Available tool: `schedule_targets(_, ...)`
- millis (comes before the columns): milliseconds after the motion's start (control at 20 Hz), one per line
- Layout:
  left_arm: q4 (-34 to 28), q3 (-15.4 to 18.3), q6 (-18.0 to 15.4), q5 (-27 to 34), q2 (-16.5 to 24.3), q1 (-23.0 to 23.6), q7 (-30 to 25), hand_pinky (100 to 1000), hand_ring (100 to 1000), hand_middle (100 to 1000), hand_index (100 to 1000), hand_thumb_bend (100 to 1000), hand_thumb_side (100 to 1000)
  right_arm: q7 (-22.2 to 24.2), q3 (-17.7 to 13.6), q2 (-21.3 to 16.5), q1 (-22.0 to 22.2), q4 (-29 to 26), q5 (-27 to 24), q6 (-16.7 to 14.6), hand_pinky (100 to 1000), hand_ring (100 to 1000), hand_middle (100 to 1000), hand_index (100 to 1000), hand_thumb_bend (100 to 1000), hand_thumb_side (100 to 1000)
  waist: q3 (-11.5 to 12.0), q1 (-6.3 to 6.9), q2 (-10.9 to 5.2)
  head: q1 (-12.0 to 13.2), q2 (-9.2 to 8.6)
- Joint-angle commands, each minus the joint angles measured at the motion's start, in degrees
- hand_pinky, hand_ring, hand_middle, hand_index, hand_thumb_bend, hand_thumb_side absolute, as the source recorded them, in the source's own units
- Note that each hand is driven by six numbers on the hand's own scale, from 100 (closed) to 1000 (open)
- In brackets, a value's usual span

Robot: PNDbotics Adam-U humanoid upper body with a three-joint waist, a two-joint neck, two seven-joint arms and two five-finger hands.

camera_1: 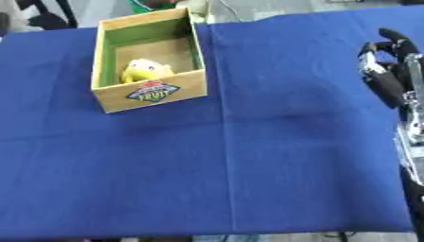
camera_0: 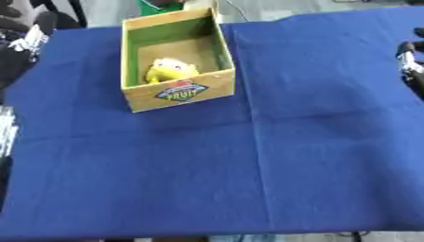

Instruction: Pick up objects on the table and place them in the box.

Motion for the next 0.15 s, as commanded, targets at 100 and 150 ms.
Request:
schedule_targets(100, -1.7, 1.1, 0.0, 0.4, -0.7, 0.3, 0.5, 485, 521, 539, 687, 676, 340, -0.4, -0.3, -0.8, -1.3, -1.4, 0.1, 0.1, 744, 915, 679, 915, 100, 553, 0.0, -0.32, -0.83, 1.3, -0.78)
schedule_targets(150, -1.7, 1.0, 0.0, 0.4, -0.9, 0.4, 0.4, 486, 522, 540, 687, 676, 340, -0.4, -0.3, -0.7, -1.4, -1.4, 0.1, 0.1, 744, 915, 679, 915, 100, 553, 0.0, -0.42, -0.81, 1.4, -0.86)
